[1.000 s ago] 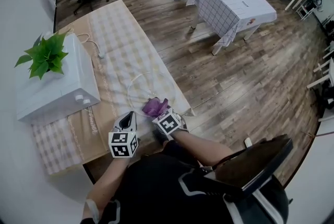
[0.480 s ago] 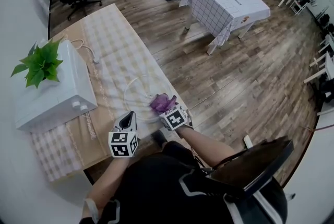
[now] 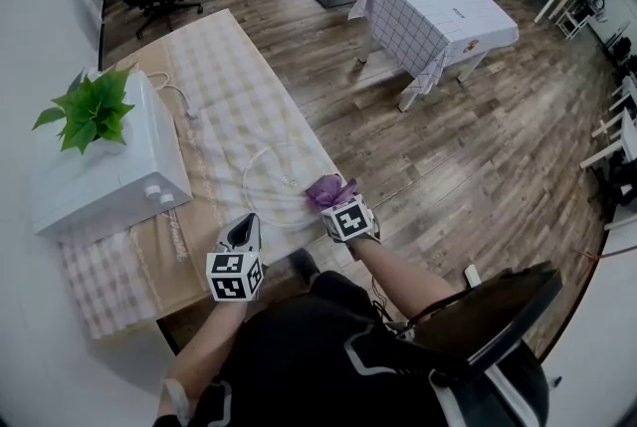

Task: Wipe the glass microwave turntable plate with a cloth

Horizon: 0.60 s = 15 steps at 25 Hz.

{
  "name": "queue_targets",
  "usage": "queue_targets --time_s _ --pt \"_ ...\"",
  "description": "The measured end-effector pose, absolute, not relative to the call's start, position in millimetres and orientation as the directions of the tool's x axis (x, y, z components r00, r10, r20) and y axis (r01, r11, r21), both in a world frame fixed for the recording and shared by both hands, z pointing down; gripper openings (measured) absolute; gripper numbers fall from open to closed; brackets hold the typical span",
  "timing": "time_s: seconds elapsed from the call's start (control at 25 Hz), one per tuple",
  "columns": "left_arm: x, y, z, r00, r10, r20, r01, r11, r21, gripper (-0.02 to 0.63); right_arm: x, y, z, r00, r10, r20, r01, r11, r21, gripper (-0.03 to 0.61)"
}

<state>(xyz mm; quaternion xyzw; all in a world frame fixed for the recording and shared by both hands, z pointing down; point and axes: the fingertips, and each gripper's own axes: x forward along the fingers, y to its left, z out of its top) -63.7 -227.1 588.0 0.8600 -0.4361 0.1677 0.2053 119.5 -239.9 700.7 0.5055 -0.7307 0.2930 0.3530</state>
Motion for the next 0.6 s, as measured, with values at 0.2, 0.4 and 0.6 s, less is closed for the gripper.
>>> queue_targets --time_s 0.2,0.4,0.6 --pt "-80 -229 568 0.565 -0.712 0.417 -0.814 -0.563 0.142 0.003 110 -239 672 -0.252 -0.586 0.77 -0.949 0.307 -0.077 0.147" --pt "-103 -223 544 0.543 -0.762 0.353 -0.835 -0.534 0.131 0.003 89 -231 621 -0.312 -0.65 0.693 -0.933 0.348 -0.093 0.149" --pt "-118 -209 521 0.556 -0.778 0.291 -0.829 -0.545 0.127 0.003 68 -220 575 -0.357 -0.708 0.609 -0.921 0.376 -0.102 0.149"
